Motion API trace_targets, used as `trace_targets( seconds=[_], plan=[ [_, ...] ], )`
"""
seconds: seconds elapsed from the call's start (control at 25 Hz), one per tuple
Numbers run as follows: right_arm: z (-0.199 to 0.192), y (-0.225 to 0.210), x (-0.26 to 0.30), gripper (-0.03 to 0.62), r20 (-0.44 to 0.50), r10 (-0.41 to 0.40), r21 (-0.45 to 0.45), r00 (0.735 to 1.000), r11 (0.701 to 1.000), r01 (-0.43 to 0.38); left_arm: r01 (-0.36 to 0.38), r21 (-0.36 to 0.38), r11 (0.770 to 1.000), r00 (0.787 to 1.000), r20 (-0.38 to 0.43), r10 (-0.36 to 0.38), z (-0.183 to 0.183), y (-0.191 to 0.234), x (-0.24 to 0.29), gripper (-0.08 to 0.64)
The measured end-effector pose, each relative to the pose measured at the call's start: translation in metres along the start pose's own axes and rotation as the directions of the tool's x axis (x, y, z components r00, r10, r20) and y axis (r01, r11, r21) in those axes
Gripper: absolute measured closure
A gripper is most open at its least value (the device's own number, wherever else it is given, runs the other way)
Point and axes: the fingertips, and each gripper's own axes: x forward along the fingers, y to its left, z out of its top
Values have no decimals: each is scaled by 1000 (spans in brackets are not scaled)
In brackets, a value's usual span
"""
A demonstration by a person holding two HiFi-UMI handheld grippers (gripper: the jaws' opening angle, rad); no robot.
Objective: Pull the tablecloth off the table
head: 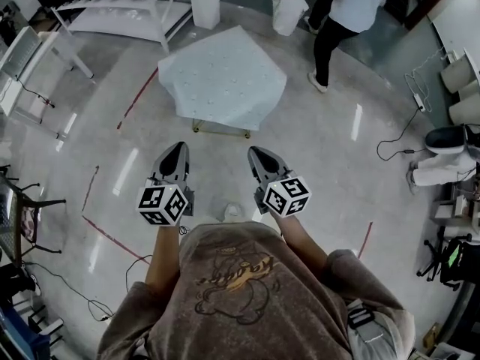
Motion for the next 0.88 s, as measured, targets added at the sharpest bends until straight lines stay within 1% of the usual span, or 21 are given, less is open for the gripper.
trace_targets(
  seconds=[0.2, 0.36, 0.6, 0.88],
  plan=[
    [8, 5, 13, 586, 11, -2, 4, 1000, 1000, 2, 13, -12, 1000, 1000, 12, -12, 10, 7, 6, 541],
    [15, 13, 20, 586, 32, -24, 18, 999, 1000, 23, 32, -28, 999, 999, 2, -32, 18, 15, 11, 541],
    [23, 14, 28, 586, 55, -60, 4, 997, 998, 60, 75, -21, 997, 997, 6, -75, 25, 21, 21, 541],
    [28, 13, 36, 586, 74, -75, 8, 994, 997, 74, 123, -59, 991, 992, 7, -123, 30, 24, 30, 540]
  ],
)
